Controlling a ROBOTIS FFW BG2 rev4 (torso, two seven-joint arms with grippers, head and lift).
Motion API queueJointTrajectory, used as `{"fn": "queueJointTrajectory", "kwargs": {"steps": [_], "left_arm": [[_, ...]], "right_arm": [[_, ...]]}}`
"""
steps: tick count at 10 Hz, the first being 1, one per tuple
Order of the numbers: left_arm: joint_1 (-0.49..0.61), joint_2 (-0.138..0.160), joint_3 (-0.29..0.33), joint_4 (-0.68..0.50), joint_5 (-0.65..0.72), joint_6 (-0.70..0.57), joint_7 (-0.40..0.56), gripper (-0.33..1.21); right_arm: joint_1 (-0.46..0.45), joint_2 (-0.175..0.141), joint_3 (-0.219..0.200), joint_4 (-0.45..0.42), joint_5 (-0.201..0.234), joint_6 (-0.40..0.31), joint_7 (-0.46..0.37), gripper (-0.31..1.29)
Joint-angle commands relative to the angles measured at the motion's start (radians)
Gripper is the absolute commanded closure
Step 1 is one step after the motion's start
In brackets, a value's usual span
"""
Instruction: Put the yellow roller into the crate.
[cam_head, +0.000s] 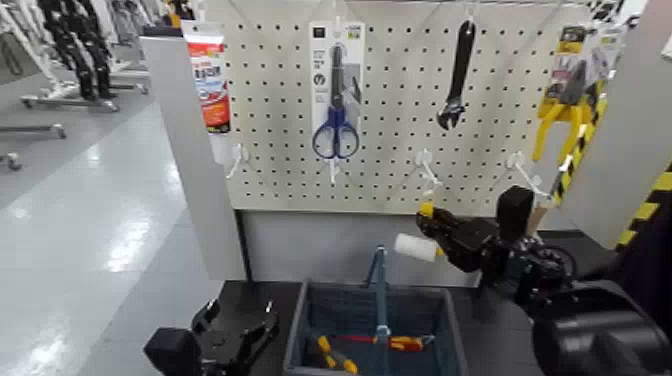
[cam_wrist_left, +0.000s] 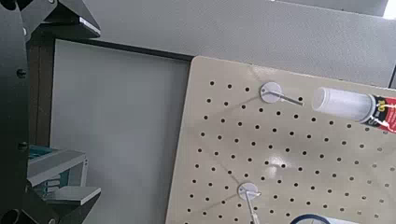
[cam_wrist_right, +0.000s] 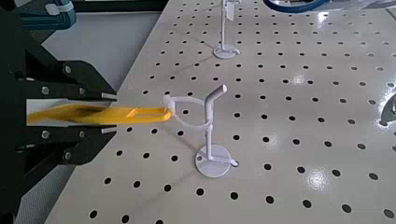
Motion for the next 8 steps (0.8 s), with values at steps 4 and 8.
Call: {"fn": "queueJointTrajectory", "kwargs": {"steps": [4,8], "left_arm": [[0.004,-0.002,0.004,0.0,0.0,-0.005,0.0,0.12],[0.005,-0.003,0.005,0.0,0.0,-0.007,0.001,0.12]], "right_arm": [[0.015,0.008,-0.015,-0.01,-0.015,-0.016,0.01,1.28],[0.061,0.021,-0.05,-0.067,-0.034,-0.005,0.023,1.28]]}}
